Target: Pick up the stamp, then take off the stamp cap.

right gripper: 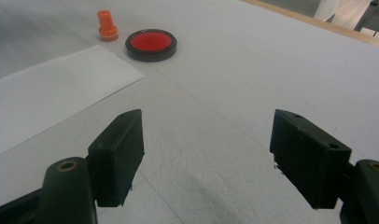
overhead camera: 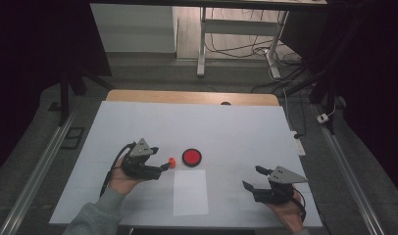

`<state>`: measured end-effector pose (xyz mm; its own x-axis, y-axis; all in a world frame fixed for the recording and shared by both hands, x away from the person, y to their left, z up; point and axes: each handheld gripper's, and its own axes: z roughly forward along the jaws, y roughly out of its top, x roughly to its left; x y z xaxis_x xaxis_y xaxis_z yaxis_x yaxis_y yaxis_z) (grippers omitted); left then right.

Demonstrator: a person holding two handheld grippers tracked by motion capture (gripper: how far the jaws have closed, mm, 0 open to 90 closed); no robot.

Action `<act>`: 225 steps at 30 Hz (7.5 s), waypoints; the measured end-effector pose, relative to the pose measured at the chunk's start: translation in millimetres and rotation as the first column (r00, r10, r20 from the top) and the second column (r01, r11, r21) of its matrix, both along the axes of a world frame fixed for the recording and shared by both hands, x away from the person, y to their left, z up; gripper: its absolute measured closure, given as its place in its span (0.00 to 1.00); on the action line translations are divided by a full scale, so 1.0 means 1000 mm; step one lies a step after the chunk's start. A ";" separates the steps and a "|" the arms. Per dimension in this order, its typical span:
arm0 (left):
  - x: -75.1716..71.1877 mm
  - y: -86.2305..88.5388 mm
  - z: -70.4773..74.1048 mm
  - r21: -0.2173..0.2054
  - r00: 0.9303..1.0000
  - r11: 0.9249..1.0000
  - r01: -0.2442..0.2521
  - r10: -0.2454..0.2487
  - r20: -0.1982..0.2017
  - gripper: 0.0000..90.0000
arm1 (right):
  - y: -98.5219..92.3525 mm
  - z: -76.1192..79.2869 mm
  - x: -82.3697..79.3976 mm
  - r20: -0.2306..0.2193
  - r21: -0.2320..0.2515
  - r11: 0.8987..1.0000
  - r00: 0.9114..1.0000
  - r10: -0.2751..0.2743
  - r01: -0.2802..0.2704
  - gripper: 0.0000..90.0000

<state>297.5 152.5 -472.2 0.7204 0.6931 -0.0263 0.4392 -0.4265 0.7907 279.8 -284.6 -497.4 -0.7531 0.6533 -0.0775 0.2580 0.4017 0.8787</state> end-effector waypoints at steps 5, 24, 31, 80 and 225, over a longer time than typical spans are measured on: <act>0.006 -0.010 -0.001 0.034 1.000 0.999 0.023 -0.022 -0.007 0.30 | 0.001 0.000 0.000 0.002 -0.001 1.000 1.000 0.006 -0.006 0.29; 0.031 -0.026 -0.019 0.071 0.998 0.998 -0.002 0.007 -0.067 0.33 | 0.006 0.001 -0.003 0.016 0.002 1.000 1.000 0.015 -0.015 0.30; 0.036 -0.028 -0.033 0.105 0.997 0.994 -0.014 0.022 -0.079 0.36 | 0.007 -0.001 -0.002 0.008 -0.012 1.000 1.000 0.012 -0.012 0.30; 0.042 -0.025 -0.046 0.087 0.996 0.996 0.016 -0.008 -0.091 0.80 | 0.006 -0.006 0.000 0.002 -0.023 1.000 1.000 0.011 -0.011 0.30; -0.007 -0.044 0.007 -0.272 0.971 0.937 0.218 -0.238 -0.040 0.80 | 0.055 -0.007 0.004 0.004 -0.017 0.996 0.996 0.089 -0.089 0.32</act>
